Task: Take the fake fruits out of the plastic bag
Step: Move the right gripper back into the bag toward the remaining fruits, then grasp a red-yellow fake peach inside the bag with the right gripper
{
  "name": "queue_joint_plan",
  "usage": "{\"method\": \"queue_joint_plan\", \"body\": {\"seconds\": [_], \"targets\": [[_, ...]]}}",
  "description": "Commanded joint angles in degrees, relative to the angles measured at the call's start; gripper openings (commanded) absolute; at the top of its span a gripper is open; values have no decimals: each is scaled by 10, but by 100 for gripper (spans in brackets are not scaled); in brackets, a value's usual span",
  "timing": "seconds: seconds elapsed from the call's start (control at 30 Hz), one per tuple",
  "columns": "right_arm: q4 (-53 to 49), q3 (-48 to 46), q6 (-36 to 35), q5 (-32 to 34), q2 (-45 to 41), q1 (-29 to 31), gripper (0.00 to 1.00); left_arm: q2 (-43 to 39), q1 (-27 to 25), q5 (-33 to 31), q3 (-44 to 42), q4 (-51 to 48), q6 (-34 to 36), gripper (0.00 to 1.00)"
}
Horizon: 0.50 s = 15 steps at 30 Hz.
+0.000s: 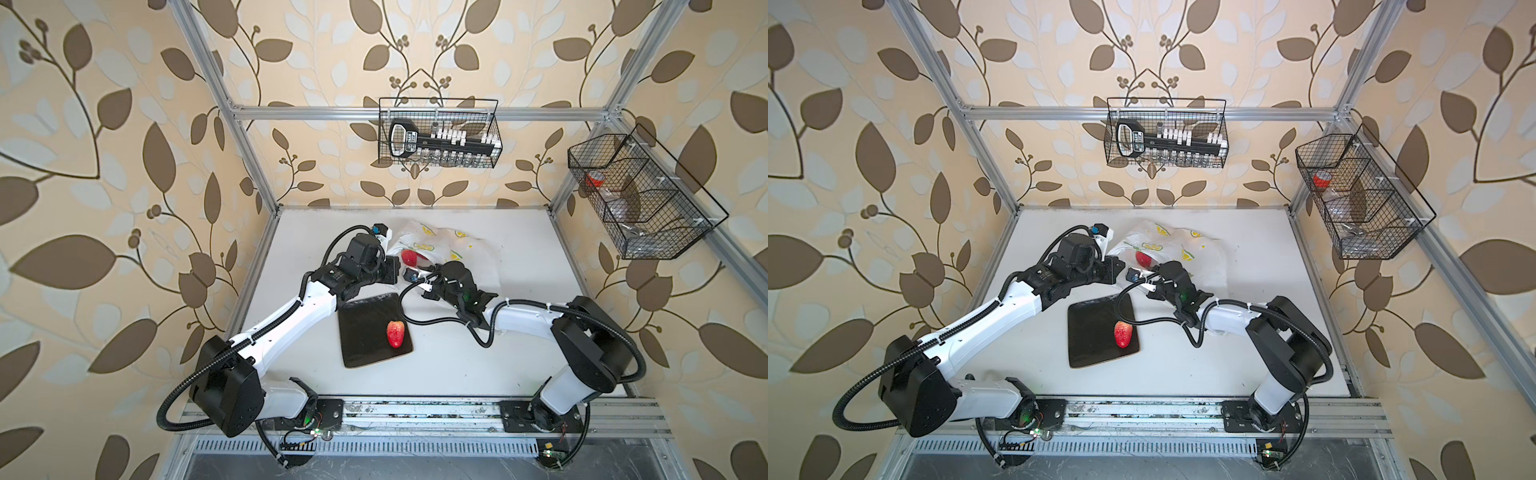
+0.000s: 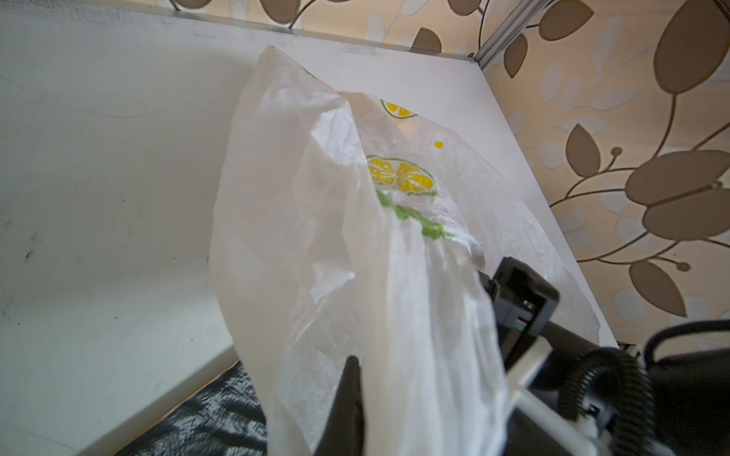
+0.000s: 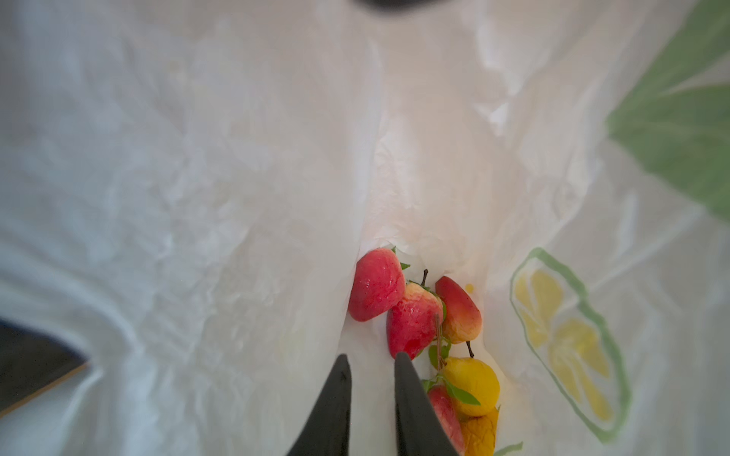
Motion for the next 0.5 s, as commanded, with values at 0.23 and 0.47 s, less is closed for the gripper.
{"method": "queue_joint_plan", "body": {"seconds": [0.23,0.47], "targets": [[-16,22,16,123,66,-47,27,-65,0,30,-39,-12,32,0],[-149,52,111,165,49,-68,35,-75,0,61,-43,-18,48,0]]}}
